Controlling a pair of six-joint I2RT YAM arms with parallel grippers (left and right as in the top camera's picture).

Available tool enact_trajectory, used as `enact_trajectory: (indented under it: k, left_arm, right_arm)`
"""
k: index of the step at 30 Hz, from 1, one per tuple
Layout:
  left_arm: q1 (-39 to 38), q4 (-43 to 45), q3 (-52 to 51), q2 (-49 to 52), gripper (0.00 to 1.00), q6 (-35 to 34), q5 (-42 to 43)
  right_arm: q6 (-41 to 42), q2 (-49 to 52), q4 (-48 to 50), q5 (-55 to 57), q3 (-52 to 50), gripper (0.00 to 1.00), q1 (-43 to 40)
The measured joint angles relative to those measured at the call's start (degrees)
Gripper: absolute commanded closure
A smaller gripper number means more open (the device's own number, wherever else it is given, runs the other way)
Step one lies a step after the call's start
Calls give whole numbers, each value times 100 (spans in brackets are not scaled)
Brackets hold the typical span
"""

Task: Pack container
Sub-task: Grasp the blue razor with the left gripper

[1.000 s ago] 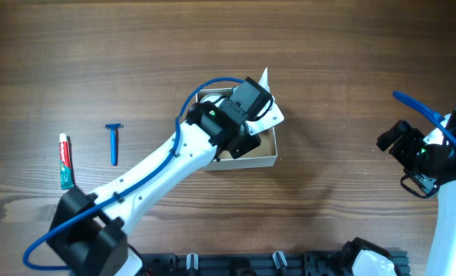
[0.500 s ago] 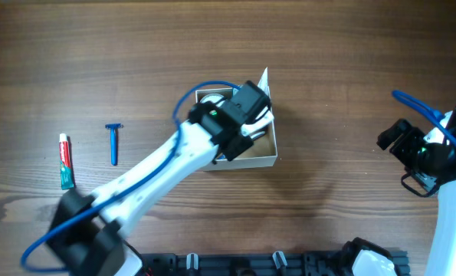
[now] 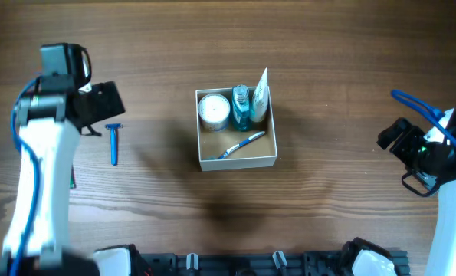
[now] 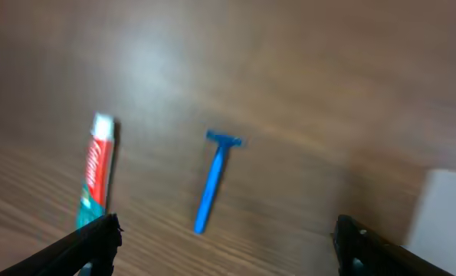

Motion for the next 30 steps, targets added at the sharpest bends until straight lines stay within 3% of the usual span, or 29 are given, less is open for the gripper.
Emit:
enact_trajectory:
  k: [8, 14, 16, 18, 22, 25, 30]
  left_arm:
    - [197, 136, -168, 2527, 16, -48, 459]
    - [197, 341, -184, 2887, 18, -48, 614]
    - [197, 450, -225, 2874, 30, -33, 678]
    - [197, 557, -304, 2826, 51, -33, 680]
    - [197, 662, -398, 2761, 62, 11, 662]
    - [197, 658, -402, 2756, 81, 13, 656]
    - [197, 638, -404, 2756, 96, 28, 660]
  right_arm:
    - [-20, 0, 4, 0, 0, 0, 0]
    - [-20, 0, 4, 0, 0, 0, 0]
    - [-20, 0, 4, 2, 0, 0, 0]
    - [-20, 0, 4, 2, 0, 0, 0]
    - [-20, 0, 4, 2, 0, 0, 0]
    - [-20, 0, 4, 0, 0, 0, 0]
    - [-20, 0, 4, 2, 0, 0, 0]
